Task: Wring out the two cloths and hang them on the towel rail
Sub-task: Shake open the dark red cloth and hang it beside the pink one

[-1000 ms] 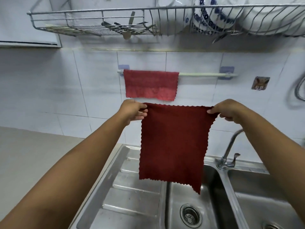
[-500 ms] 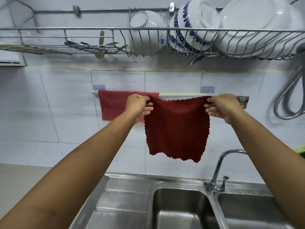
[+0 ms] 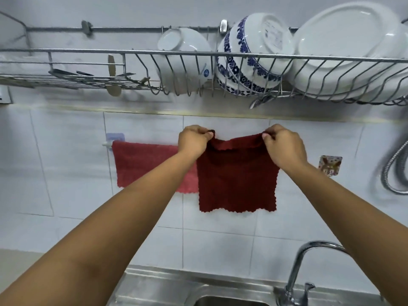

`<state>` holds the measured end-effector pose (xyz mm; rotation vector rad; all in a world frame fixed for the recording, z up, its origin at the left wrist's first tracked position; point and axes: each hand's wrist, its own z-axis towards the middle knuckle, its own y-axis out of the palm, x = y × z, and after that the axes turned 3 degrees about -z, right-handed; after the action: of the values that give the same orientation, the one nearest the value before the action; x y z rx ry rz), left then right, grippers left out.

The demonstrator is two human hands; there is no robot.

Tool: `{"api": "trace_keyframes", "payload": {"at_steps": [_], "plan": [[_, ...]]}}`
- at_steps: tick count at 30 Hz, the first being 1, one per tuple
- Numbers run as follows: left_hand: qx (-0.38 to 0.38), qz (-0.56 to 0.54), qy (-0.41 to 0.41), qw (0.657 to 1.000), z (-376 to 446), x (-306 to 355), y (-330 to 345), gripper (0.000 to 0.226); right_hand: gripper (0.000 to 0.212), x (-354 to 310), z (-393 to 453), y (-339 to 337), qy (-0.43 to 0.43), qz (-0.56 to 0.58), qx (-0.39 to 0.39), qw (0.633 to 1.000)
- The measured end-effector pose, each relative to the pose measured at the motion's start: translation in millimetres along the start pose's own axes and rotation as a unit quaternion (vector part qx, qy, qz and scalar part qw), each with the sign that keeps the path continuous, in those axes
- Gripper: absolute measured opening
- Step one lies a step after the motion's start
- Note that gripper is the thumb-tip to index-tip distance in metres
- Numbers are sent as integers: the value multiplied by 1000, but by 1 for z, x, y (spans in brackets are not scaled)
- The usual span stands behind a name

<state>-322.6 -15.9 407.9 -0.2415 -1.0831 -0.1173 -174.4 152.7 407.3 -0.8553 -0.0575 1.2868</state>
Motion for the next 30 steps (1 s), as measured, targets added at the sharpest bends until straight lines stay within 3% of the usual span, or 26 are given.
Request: {"api": "trace_keyframes", "payload": {"at_steps": [3, 8, 14, 17, 21, 25, 30], "plan": [[-27, 276, 166, 946, 0, -13, 7, 27, 30, 13, 4, 12, -61, -107, -29, 992], [-27, 425, 253, 869, 10, -22, 15, 25, 33, 35, 13, 27, -93, -197, -29, 976], [-15, 481, 273, 833, 21, -14, 22, 28, 22, 26, 17, 33, -86, -131, 12, 988], [-19, 459, 257, 850, 19, -14, 28, 24, 18, 25, 19, 37, -53, -138, 6, 989], [-13, 457, 252, 853, 15, -22, 27, 27, 29, 28, 13, 40, -80, -205, 35, 975], [-3, 461, 319, 828, 13, -36, 20, 34, 40, 31, 5, 44, -118, -271, 63, 953], [-37, 490, 306, 815, 13, -42, 16, 46, 59, 24, 3, 43, -105, -287, 14, 952]]}}
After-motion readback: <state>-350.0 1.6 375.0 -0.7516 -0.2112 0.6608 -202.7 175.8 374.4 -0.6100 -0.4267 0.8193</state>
